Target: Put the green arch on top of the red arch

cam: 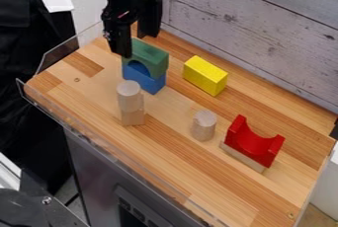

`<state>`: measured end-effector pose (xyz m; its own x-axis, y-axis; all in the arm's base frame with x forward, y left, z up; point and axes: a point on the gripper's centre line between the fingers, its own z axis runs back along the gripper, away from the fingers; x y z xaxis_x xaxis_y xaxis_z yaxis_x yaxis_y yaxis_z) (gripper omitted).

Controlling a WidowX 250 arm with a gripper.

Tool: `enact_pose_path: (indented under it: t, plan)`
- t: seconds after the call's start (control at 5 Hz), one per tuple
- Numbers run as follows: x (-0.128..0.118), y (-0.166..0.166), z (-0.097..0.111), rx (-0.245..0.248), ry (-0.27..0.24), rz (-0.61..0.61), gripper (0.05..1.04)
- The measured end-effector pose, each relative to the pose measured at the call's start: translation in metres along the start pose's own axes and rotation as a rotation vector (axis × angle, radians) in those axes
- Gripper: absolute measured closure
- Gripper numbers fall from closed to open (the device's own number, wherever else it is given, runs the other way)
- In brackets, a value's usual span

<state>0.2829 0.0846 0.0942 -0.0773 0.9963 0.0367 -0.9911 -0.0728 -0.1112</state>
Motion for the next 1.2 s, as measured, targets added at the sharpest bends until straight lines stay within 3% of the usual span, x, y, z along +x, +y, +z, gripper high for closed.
enact_pose_path:
  t: [0.4, 0.8, 1.2]
  plan:
    - [0.002, -0.008, -0.001, -0.023, -0.001, 0.009, 0.084]
    - [0.002, -0.007, -0.018, 0.037, 0.011, 0.019, 0.084]
    - [0.005, -0.012, -0.033, 0.067, 0.016, 0.035, 0.084]
